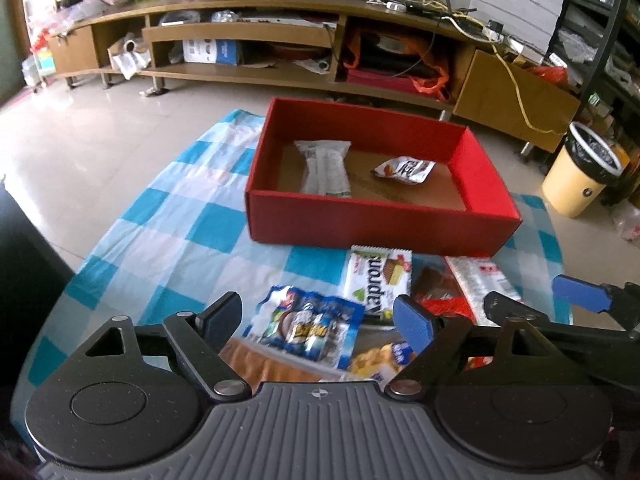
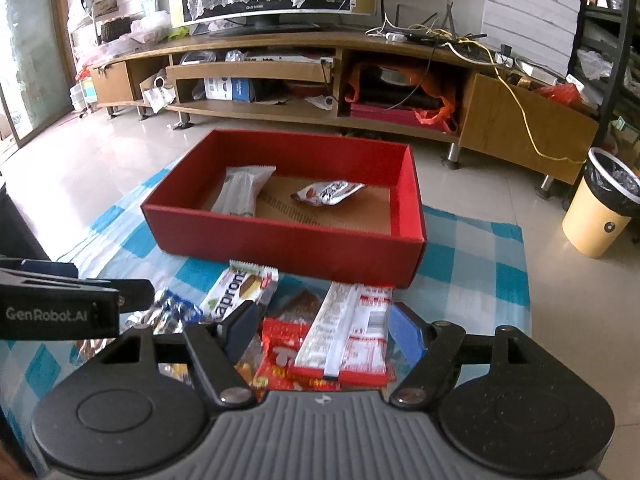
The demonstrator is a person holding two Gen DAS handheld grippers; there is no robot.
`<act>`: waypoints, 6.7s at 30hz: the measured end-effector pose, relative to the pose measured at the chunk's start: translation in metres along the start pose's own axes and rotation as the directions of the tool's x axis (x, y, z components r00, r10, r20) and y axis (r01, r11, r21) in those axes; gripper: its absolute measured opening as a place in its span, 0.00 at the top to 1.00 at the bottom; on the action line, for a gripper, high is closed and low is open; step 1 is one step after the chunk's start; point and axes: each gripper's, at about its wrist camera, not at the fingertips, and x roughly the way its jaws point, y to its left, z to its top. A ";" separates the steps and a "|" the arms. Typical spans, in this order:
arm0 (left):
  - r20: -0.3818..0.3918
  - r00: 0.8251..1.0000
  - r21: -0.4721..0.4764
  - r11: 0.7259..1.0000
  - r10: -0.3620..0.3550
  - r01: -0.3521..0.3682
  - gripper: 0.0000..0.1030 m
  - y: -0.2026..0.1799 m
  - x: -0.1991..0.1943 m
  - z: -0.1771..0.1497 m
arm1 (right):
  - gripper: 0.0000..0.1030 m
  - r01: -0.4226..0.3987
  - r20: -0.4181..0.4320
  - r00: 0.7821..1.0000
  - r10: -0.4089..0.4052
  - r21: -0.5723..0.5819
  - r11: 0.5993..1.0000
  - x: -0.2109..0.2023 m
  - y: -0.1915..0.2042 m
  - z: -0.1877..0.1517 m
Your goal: Organize snacks
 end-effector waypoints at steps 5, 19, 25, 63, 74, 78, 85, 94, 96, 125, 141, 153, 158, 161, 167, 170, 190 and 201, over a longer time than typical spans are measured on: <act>0.015 0.999 0.036 0.998 0.046 -0.047 0.15 -0.001 -0.005 -0.010 | 0.30 0.008 -0.021 1.000 -0.008 0.001 1.000 -0.002 -0.001 -0.010; -0.035 0.997 0.062 0.996 0.070 -0.068 0.15 0.004 -0.001 -0.030 | 0.30 0.030 -0.065 0.997 -0.029 0.022 0.999 -0.004 -0.014 -0.028; -0.094 0.994 -0.039 0.998 0.054 -0.058 0.14 0.024 0.007 -0.030 | 0.30 0.026 -0.080 0.997 -0.022 0.059 0.998 -0.002 -0.027 -0.031; -0.309 0.951 -0.018 1.000 -0.006 0.000 0.09 0.062 0.015 -0.074 | 0.29 -0.063 -0.123 0.990 0.074 0.091 0.994 -0.007 -0.040 -0.040; -0.330 0.943 -0.243 0.961 0.045 -0.131 0.12 0.049 0.050 -0.058 | 0.29 -0.063 -0.126 0.989 0.073 0.080 0.995 -0.004 -0.037 -0.038; -0.331 0.940 -0.204 0.968 0.076 -0.149 0.23 0.049 0.054 -0.062 | 0.29 -0.042 -0.128 0.990 0.057 0.116 0.992 -0.003 -0.050 -0.039; -0.338 0.941 -0.166 0.982 0.032 -0.093 0.31 0.063 0.039 -0.072 | 0.29 -0.008 -0.120 0.992 0.033 0.207 0.978 0.000 -0.076 -0.034; -0.329 0.944 -0.139 0.990 -0.016 -0.031 0.33 0.064 0.034 -0.076 | 0.29 -0.060 -0.123 0.987 0.107 0.337 0.940 0.024 -0.075 -0.016; -0.327 0.945 -0.120 0.992 -0.011 -0.030 0.33 0.061 0.034 -0.076 | 0.29 -0.064 -0.147 0.982 0.117 0.326 0.943 0.037 -0.067 -0.005; -0.296 0.953 -0.063 0.995 0.062 -0.084 0.33 0.062 0.036 -0.071 | 0.63 -0.095 -0.148 0.982 0.121 0.172 0.980 0.016 -0.054 -0.020; -0.320 0.947 -0.061 0.996 0.037 -0.060 0.31 0.062 0.030 -0.079 | 0.31 -0.088 -0.147 0.979 0.142 0.323 0.942 0.027 -0.062 -0.008; -0.327 0.942 0.021 0.997 0.071 -0.068 0.13 0.050 0.039 -0.085 | 0.19 -0.008 -0.277 0.954 0.111 0.347 0.938 0.105 -0.058 0.004; -0.342 0.936 0.005 0.997 0.076 -0.079 0.00 0.056 0.046 -0.084 | 0.00 -0.031 -0.292 0.946 0.138 0.343 0.939 0.117 -0.059 0.000; -0.344 0.936 0.006 0.997 0.077 -0.080 0.00 0.057 0.047 -0.084 | 0.00 -0.036 -0.293 0.946 0.138 0.329 0.944 0.117 -0.058 0.000; -0.312 0.948 0.013 0.998 0.061 -0.060 0.27 0.056 0.037 -0.081 | 0.31 -0.079 -0.276 0.944 0.181 0.343 0.936 0.105 -0.068 -0.002; -0.310 0.950 -0.001 0.999 0.044 -0.047 0.32 0.057 0.034 -0.079 | 0.52 -0.125 -0.267 0.935 0.235 0.373 0.920 0.095 -0.077 -0.003; -0.283 0.957 -0.130 0.991 -0.064 0.027 0.38 0.080 0.002 -0.074 | 0.83 -0.168 -0.218 0.946 0.241 0.310 0.936 0.042 -0.088 -0.017; -0.293 0.950 -0.120 0.990 -0.106 0.074 0.38 0.073 0.003 -0.076 | 0.62 -0.086 -0.270 0.943 0.194 0.365 0.927 0.064 -0.095 -0.015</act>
